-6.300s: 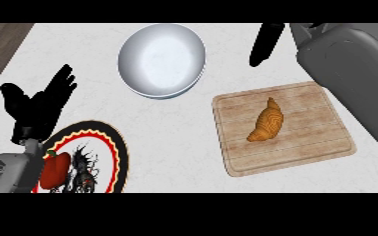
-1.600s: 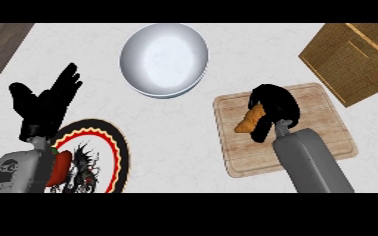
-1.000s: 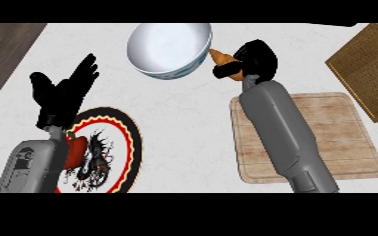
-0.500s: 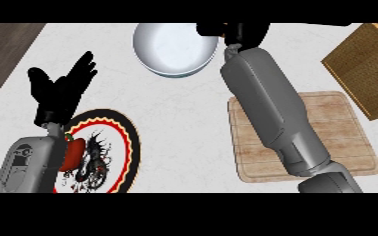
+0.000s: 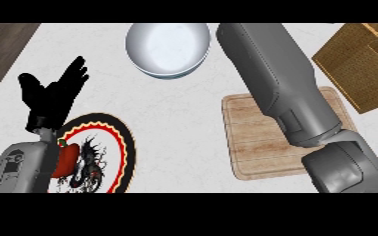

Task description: Pick the croissant from the cutting board and place it in the basket

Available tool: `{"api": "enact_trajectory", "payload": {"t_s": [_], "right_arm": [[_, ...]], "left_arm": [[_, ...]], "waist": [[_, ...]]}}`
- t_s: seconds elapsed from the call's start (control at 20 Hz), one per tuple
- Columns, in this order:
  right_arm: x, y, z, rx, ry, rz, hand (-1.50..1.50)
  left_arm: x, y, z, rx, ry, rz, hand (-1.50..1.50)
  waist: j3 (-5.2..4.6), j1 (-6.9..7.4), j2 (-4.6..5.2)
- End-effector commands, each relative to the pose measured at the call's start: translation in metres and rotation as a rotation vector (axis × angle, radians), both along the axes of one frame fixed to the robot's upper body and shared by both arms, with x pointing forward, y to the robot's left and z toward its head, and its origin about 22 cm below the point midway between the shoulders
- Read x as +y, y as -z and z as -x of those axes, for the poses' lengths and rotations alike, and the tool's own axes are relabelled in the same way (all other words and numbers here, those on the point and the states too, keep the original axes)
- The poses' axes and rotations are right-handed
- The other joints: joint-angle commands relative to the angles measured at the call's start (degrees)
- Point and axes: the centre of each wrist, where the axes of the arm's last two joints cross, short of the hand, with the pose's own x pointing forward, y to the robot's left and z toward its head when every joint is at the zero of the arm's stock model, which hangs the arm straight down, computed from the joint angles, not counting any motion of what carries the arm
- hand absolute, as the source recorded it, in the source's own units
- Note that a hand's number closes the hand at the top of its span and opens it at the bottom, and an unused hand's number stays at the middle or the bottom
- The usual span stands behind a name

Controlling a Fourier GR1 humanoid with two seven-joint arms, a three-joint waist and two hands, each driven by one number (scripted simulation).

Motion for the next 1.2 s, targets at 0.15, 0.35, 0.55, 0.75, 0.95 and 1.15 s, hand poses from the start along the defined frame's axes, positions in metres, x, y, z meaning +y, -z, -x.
{"api": "enact_trajectory", "payload": {"t_s": [0.15, 0.35, 0.55, 0.75, 0.95, 1.15], "right_arm": [[-0.035, -0.033, -0.018, -0.025, 0.158, -0.001, 1.50], [-0.062, -0.063, -0.023, -0.072, 0.237, -0.011, 1.50], [-0.094, -0.072, -0.028, -0.056, 0.338, 0.028, 1.50], [-0.124, -0.061, -0.031, -0.018, 0.422, 0.067, 1.50], [-0.157, -0.065, -0.031, -0.012, 0.497, 0.074, 1.50], [-0.160, -0.042, -0.032, 0.004, 0.503, 0.064, 1.50]], "left_arm": [[-0.009, 0.003, -0.006, -0.001, 0.003, 0.015, 0.00], [-0.003, -0.011, -0.005, -0.007, -0.013, 0.004, 0.00], [-0.002, -0.008, 0.000, -0.014, 0.004, 0.005, 0.00], [-0.004, -0.002, -0.005, -0.002, -0.027, 0.011, 0.00], [-0.007, 0.004, 0.005, 0.000, -0.015, 0.010, 0.00], [-0.003, 0.004, 0.005, -0.002, -0.032, 0.017, 0.00]], "waist": [[0.01, -0.42, 0.46], [0.05, -0.51, 0.11], [0.01, 0.12, 0.40], [0.02, -1.01, 0.43], [0.07, -0.89, 0.18], [0.09, -1.74, -0.24]]}}
